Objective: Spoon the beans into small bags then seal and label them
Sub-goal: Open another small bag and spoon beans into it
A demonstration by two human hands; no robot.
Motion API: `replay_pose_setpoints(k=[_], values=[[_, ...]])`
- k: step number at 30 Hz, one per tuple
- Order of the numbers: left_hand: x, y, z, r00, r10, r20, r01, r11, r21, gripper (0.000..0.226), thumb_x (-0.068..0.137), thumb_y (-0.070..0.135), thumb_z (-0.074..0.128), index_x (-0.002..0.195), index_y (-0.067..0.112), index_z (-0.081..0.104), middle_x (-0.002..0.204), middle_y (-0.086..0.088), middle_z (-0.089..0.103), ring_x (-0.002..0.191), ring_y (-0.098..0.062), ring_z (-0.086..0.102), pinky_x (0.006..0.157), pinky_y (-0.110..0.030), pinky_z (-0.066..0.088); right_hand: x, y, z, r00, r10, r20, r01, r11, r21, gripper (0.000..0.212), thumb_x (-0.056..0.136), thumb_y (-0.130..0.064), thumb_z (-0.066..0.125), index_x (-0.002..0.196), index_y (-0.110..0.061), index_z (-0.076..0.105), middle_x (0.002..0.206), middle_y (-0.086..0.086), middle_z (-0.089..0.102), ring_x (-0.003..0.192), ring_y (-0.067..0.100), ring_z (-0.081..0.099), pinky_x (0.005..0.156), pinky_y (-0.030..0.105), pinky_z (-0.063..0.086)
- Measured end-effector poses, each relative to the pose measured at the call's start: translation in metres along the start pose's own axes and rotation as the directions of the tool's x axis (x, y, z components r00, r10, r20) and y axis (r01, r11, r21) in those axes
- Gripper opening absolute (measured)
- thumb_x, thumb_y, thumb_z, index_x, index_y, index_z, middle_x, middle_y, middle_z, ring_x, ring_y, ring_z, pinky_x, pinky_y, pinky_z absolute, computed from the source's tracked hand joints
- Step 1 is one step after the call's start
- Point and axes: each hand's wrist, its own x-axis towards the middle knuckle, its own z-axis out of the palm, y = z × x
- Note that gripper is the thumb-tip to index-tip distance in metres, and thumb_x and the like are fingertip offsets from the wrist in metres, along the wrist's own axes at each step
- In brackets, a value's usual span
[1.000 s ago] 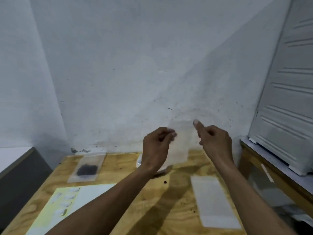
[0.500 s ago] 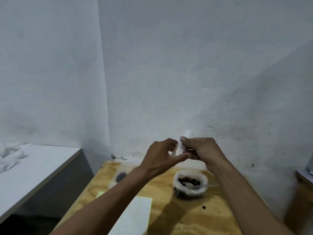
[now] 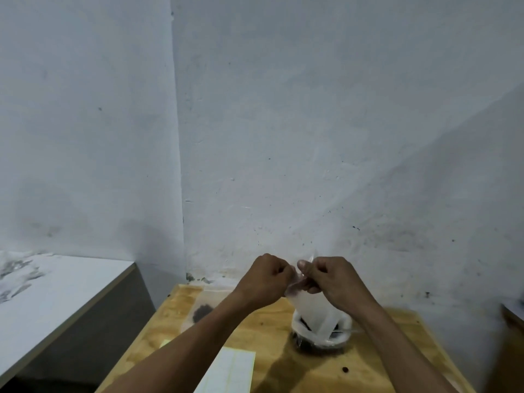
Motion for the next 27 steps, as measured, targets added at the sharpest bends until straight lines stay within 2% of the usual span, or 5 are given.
replay_pose_setpoints(k=[7,11,14,22,27], values=[[0.011,-0.001,-0.003,0.954,0.079,-0.29,0.011,0.955,0.297,0.042,0.098,0.023,0.055,0.061,0.003,0.061,0.053,-0.007,0.059,0.046,-0.011,0.041,0.05,-0.027,0.033,-0.002,0.001,0.008,1.0,0.026,-0.016,-0.025,0.997,0.075,0.033,0.094,-0.009,0.062,0.067,-0.008,0.043,0.083,0.023,0.073,0.08,0.015,0.077,0.074,0.03,0.062],[-0.004,0.016,-0.019,0.991,0.041,0.127,-0.06,0.987,0.148,0.085,0.081,0.068,0.066,0.152,0.03,0.041,0.141,0.02,0.047,0.122,0.004,0.044,0.104,-0.025,0.039,0.004,-0.003,-0.004,0.997,0.07,-0.046,-0.057,0.97,0.235,0.026,0.091,0.0,0.062,0.066,-0.004,0.054,0.068,0.011,0.066,0.07,0.02,0.072,0.074,0.038,0.064],[-0.003,0.01,-0.025,0.942,0.064,0.33,-0.153,0.956,0.251,0.131,0.065,0.066,0.083,0.16,0.04,-0.004,0.166,0.024,-0.004,0.149,0.0,0.005,0.122,-0.033,0.013,-0.001,-0.011,-0.009,0.999,-0.005,0.042,-0.001,0.991,0.136,0.018,0.09,-0.002,0.059,0.073,0.002,0.061,0.063,0.007,0.055,0.06,0.012,0.059,0.058,0.023,0.057],[0.002,-0.01,-0.01,0.959,0.143,0.244,-0.24,0.869,0.433,0.103,0.072,0.054,0.085,0.154,0.028,0.028,0.152,0.006,0.041,0.131,-0.014,0.043,0.106,-0.03,0.041,0.003,0.003,-0.01,0.991,0.122,0.051,-0.115,0.985,-0.13,0.022,0.082,-0.005,0.062,0.062,-0.011,0.056,0.062,0.004,0.057,0.061,0.018,0.057,0.061,0.034,0.052],[-0.001,-0.02,0.002,0.959,0.235,0.155,-0.281,0.77,0.572,0.106,0.07,0.067,0.079,0.151,0.021,0.029,0.138,0.002,0.048,0.116,-0.017,0.048,0.1,-0.031,0.042,-0.005,-0.003,-0.001,0.98,-0.019,-0.2,-0.033,0.967,-0.251,0.017,0.079,-0.019,0.083,0.085,-0.02,0.067,0.083,-0.01,0.068,0.076,0.006,0.064,0.059,0.01,0.042]])
